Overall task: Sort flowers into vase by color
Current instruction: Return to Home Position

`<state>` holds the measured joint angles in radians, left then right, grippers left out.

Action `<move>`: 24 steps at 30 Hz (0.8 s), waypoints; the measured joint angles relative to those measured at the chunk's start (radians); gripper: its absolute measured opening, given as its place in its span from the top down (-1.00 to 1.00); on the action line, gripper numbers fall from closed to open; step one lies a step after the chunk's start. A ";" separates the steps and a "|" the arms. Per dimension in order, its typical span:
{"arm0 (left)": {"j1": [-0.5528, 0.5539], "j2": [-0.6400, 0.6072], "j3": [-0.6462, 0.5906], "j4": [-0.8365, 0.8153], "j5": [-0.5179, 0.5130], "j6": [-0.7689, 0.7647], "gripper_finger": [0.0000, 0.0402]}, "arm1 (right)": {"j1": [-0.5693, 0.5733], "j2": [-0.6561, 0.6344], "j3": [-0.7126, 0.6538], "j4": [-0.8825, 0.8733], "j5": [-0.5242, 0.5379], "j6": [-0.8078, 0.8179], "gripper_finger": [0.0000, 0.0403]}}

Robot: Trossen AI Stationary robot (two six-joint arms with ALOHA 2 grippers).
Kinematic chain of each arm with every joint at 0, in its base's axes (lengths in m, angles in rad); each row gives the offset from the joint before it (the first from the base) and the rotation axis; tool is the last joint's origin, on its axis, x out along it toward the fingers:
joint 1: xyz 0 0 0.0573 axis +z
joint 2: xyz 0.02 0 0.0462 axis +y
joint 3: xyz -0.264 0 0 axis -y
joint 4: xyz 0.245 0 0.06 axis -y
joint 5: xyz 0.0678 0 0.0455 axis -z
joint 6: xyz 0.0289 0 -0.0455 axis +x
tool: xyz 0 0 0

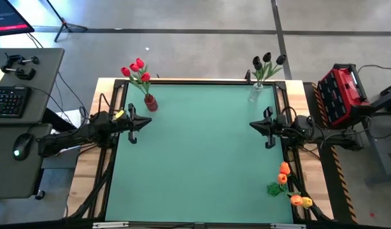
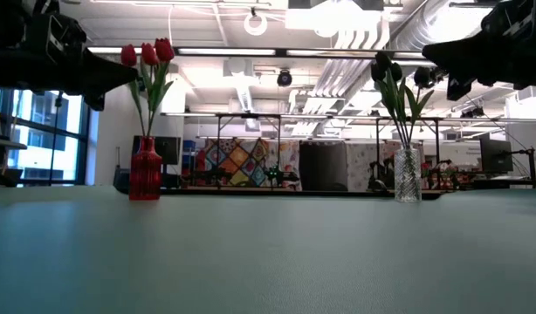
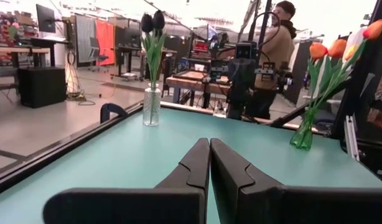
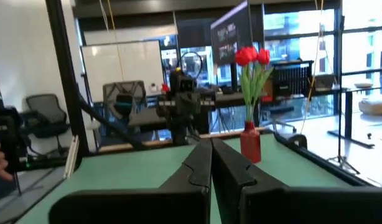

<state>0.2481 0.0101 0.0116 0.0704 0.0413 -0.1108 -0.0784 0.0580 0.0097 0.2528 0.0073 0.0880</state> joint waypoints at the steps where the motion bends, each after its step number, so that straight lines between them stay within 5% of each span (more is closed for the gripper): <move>1: 0.000 0.000 0.000 0.000 0.000 0.000 1.00 | 0.000 0.000 0.000 -0.007 0.000 -0.002 1.00; 15: -0.001 -0.006 0.000 0.040 0.067 0.061 1.00 | 0.000 -0.057 0.000 -0.032 -0.010 0.001 1.00; 24: -0.003 -0.006 0.001 0.028 0.024 0.019 1.00 | 0.000 -0.057 0.000 0.001 -0.035 0.008 1.00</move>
<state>0.2447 0.0036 0.0124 0.0985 0.0656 -0.0917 -0.0784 0.0010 0.0097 0.2541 -0.0276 0.0963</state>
